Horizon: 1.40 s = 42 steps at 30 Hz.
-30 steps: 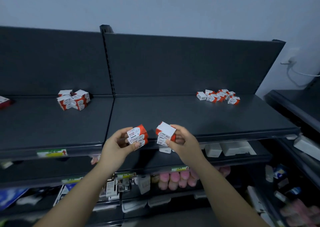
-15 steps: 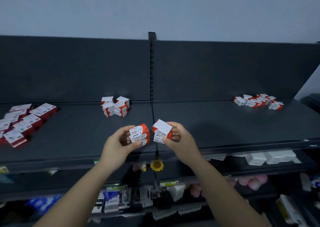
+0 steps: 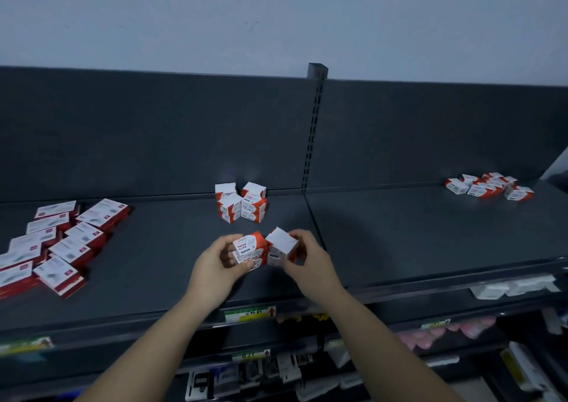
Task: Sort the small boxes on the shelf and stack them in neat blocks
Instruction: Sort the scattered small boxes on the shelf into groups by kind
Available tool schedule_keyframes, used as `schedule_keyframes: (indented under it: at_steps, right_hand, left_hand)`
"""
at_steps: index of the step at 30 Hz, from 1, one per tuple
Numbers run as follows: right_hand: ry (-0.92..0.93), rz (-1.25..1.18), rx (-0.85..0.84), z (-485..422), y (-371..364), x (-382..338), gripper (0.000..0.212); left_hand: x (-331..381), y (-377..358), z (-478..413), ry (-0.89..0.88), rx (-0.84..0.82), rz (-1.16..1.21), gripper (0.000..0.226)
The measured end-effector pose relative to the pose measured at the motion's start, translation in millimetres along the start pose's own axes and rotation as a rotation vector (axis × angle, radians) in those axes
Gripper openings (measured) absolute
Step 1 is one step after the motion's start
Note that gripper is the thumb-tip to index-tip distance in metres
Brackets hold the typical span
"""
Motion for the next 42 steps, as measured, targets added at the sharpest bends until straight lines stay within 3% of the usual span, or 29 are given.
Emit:
schedule_keyframes:
  at_steps: [7,16,31,42]
  right_hand:
    - [-0.079,0.024,-0.068,-23,-33,19,0.040]
    - [-0.081,0.066,-0.199,-33,-30,33,0.046]
    - [-0.080,0.163,-0.126,-95,-59,15,0.043]
    - [-0.125,0.206,-0.021,-111,-62,14,0.045]
  left_hand:
    - [-28,13,-11,0.022,-0.007,-0.117,0.048]
    - [-35,16,-20,-0.026,-0.100,-0.104,0.046]
    - [-39,23,-92,-0.075,-0.022,-0.314,0.035]
    - [-43,22,-105,-0.057,0.048,-0.402,0.040]
Point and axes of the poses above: each hand's wrist, its own z-axis away from the middle knuckle, its own y-axis out of the back of the hand, x = y × z, the point moved 6 cm from there along -z, towards the middle knuckle, and after that the axes turned 2 degrees about x, right-handed, at the moved point
